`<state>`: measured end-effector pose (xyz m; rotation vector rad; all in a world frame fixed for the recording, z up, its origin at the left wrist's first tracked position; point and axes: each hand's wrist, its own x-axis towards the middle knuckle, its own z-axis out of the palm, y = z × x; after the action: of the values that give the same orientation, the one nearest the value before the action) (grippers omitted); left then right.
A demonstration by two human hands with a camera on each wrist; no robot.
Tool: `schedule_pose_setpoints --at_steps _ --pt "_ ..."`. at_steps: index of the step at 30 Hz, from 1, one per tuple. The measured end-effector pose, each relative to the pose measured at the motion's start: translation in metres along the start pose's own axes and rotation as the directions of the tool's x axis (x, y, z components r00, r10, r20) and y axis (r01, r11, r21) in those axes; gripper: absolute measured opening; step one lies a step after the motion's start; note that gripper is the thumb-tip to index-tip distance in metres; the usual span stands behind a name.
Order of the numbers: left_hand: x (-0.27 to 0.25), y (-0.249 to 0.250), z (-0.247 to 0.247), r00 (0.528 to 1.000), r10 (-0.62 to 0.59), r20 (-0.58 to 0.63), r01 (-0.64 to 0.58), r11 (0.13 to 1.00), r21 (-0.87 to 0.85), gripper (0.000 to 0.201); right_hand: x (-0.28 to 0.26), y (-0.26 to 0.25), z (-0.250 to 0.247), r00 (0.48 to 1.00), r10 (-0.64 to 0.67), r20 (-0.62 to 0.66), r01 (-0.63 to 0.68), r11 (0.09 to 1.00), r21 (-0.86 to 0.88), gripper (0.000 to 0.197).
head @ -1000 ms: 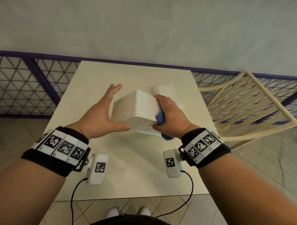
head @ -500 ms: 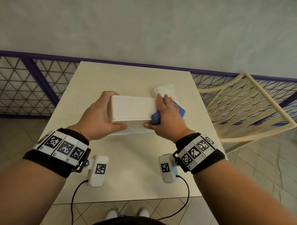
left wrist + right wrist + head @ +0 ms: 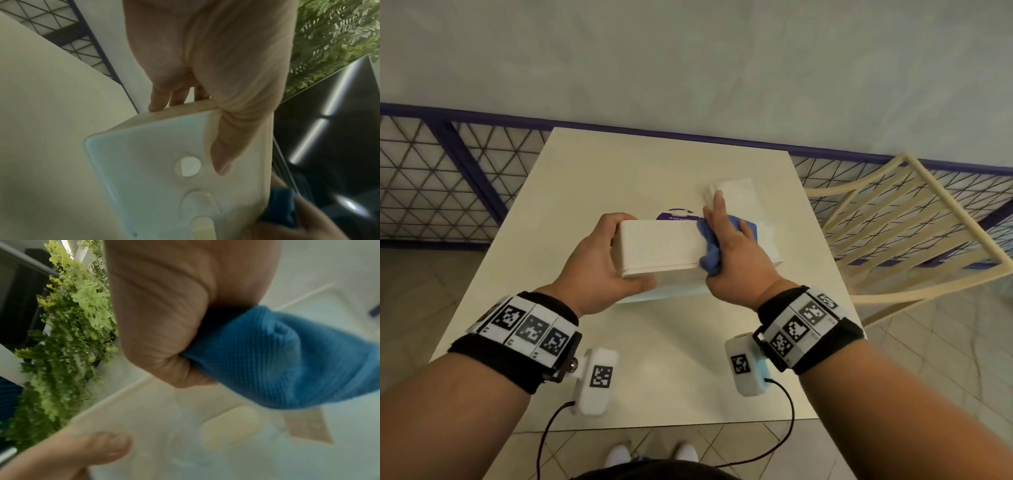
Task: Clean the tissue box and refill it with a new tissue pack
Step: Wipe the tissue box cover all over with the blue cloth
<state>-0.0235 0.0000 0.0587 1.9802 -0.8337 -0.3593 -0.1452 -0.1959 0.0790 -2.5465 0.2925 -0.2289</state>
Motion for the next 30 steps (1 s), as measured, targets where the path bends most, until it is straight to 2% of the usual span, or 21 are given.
schedule_pose_setpoints --at_steps 4,6,7,9,11,13,16,18,22,25,27,30 --pt "0.003 0.01 0.009 0.999 0.015 0.03 -0.014 0.999 -0.034 0.072 0.003 -0.05 0.018 0.978 -0.18 0.106 0.177 0.983 0.042 0.12" --pt "0.002 0.014 0.01 1.0 -0.001 0.031 0.005 0.993 -0.119 0.059 0.002 -0.061 0.024 0.948 -0.281 0.148 0.266 0.957 0.116 0.117" --pt "0.002 0.012 0.009 1.0 -0.006 0.029 0.01 0.992 -0.128 0.059 0.002 -0.059 0.022 0.942 -0.3 0.153 0.271 0.944 0.186 0.111" --pt "-0.001 0.008 0.005 0.999 0.025 0.04 -0.024 0.999 -0.04 0.075 0.001 -0.04 0.015 0.951 -0.267 0.156 0.22 0.939 0.265 0.092" --pt "-0.003 0.002 -0.001 0.999 0.032 0.031 -0.032 1.0 0.001 0.081 -0.002 -0.012 0.004 0.973 -0.175 0.153 0.139 0.966 0.218 0.08" --pt "-0.004 -0.002 -0.006 1.0 0.01 -0.009 -0.01 1.0 -0.017 0.079 -0.004 0.011 -0.007 0.992 -0.048 0.119 0.032 0.99 0.137 0.079" --pt "-0.002 -0.001 -0.008 0.999 0.0 -0.043 -0.001 1.0 -0.019 0.081 -0.004 0.014 -0.007 0.993 0.095 0.071 -0.085 0.989 -0.124 0.09" --pt "0.0 0.003 -0.005 0.999 0.021 -0.038 -0.021 1.0 0.004 0.08 -0.002 -0.007 0.003 0.994 0.087 0.06 -0.072 0.974 -0.217 0.101" --pt "0.002 0.015 0.003 0.997 0.078 -0.002 -0.078 0.997 0.019 0.072 -0.006 -0.051 0.029 0.988 -0.116 0.105 0.137 0.963 -0.232 0.105" --pt "-0.004 0.013 0.0 0.995 0.092 0.027 -0.092 0.996 -0.016 0.073 -0.01 -0.042 0.025 0.974 -0.195 0.119 0.221 0.933 -0.284 0.103" --pt "-0.008 0.006 -0.008 0.996 0.08 0.038 -0.079 0.997 -0.028 0.078 -0.014 -0.013 0.013 0.987 -0.115 0.11 0.145 0.938 -0.314 0.105" --pt "-0.012 -0.004 -0.021 0.998 0.04 0.048 -0.04 0.999 -0.012 0.079 -0.025 0.036 -0.004 0.988 0.108 0.108 -0.071 0.95 -0.306 0.109"
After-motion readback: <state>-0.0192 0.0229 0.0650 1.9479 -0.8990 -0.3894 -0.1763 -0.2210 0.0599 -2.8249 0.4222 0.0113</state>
